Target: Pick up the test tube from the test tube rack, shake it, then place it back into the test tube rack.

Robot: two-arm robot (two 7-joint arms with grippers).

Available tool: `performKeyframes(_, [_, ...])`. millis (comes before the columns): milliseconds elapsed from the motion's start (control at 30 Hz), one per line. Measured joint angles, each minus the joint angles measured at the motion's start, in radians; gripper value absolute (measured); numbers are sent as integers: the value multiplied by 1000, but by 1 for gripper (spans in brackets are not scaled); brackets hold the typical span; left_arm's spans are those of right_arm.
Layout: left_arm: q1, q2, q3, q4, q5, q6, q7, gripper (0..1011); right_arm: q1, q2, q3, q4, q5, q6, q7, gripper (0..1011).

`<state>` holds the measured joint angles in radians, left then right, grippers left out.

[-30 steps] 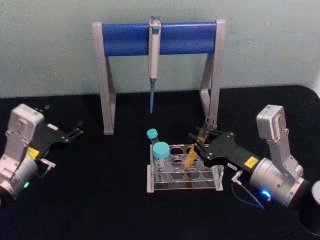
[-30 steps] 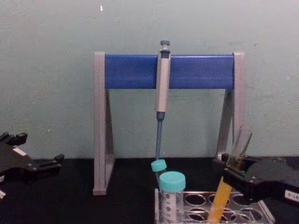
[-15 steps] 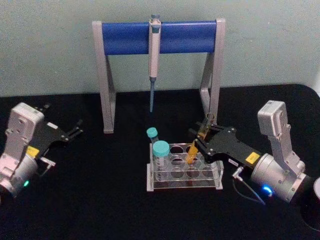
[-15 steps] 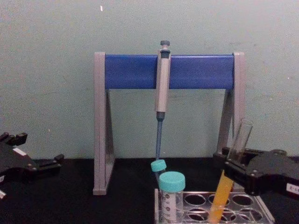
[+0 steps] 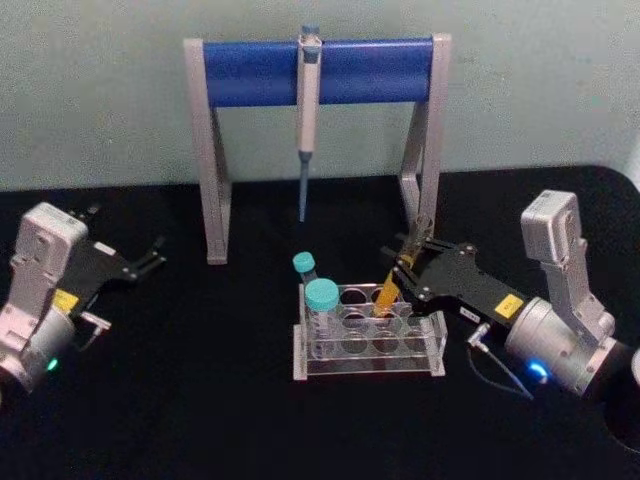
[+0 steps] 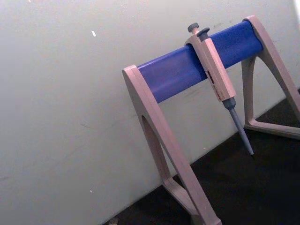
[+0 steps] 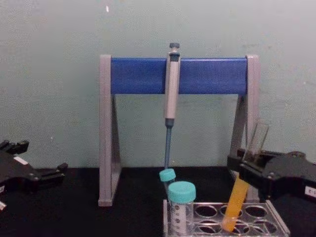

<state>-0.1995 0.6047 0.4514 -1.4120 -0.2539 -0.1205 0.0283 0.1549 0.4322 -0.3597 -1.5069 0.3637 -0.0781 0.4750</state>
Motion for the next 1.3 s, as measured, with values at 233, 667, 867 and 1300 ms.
performKeyframes(233, [0,0,0,0,0,0,0,1001,6,2,1,-8,5,4,4,230])
performKeyframes(667, [0,0,0,0,0,0,0,1001,10,13,5,-39,25,30,6,230])
performKeyframes(867, [0,0,0,0,0,0,0,1001,8,23,9,-59,32,30,7,230])
performKeyframes(1300, [0,0,0,0,0,0,0,1001,0,44,13,-100,48,32,13,230])
